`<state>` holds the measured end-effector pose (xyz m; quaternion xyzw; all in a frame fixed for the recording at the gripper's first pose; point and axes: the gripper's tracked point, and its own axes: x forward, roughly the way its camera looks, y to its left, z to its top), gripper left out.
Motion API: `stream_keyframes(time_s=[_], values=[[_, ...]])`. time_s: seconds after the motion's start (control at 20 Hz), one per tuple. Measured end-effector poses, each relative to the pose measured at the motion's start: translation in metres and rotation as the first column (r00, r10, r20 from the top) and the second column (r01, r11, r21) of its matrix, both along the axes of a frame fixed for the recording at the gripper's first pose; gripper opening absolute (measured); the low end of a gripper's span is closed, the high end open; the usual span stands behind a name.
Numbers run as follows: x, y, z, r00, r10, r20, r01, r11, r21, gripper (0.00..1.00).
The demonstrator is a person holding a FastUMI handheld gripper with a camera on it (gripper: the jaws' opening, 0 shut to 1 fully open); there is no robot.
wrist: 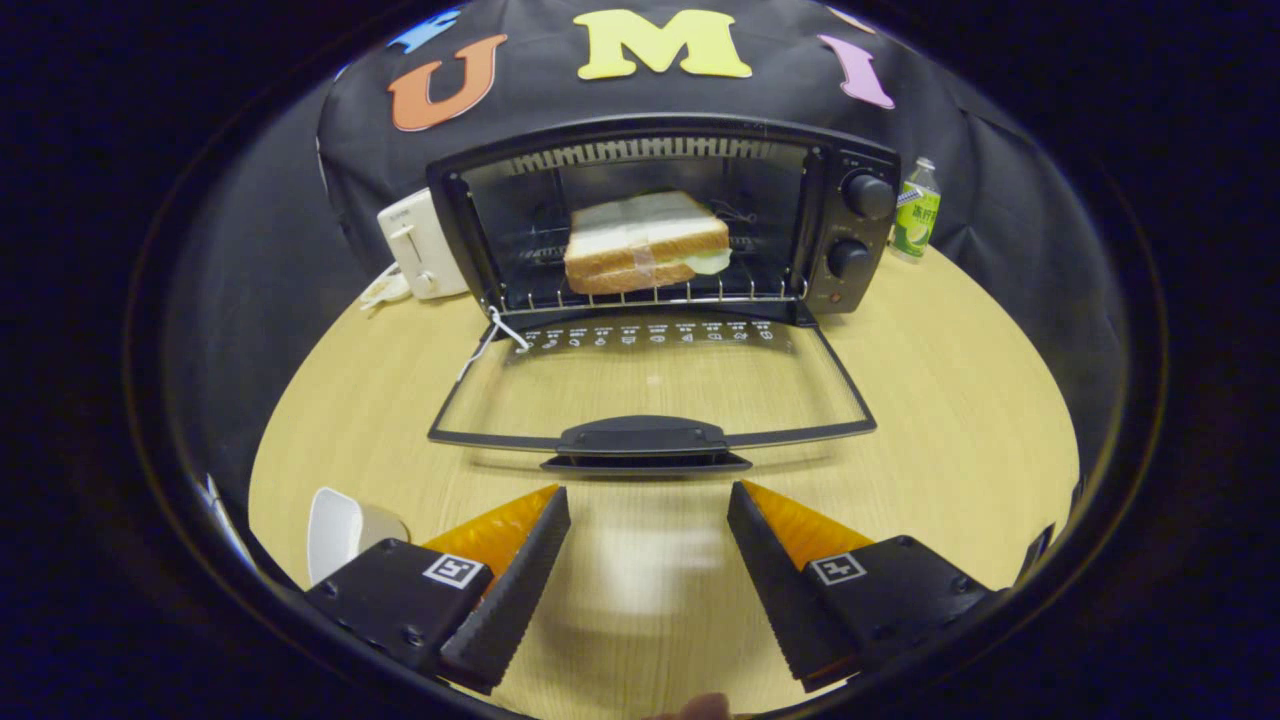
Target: Open the toaster oven, put the food inside, and close the toaster oven door.
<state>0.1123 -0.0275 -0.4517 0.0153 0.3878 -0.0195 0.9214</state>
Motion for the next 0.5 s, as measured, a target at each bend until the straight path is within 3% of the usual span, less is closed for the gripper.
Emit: stream_keyframes(time_s=[0.35, 0.5], values=[[0.004, -0.012, 0.003, 0.999, -0.041, 0.003, 0.041, 0.999, -0.007, 1.0], [0.018, -0.011, 0.022, 0.999, -0.017, 0.037, 0.02, 0.998, -0.063, 1.0]])
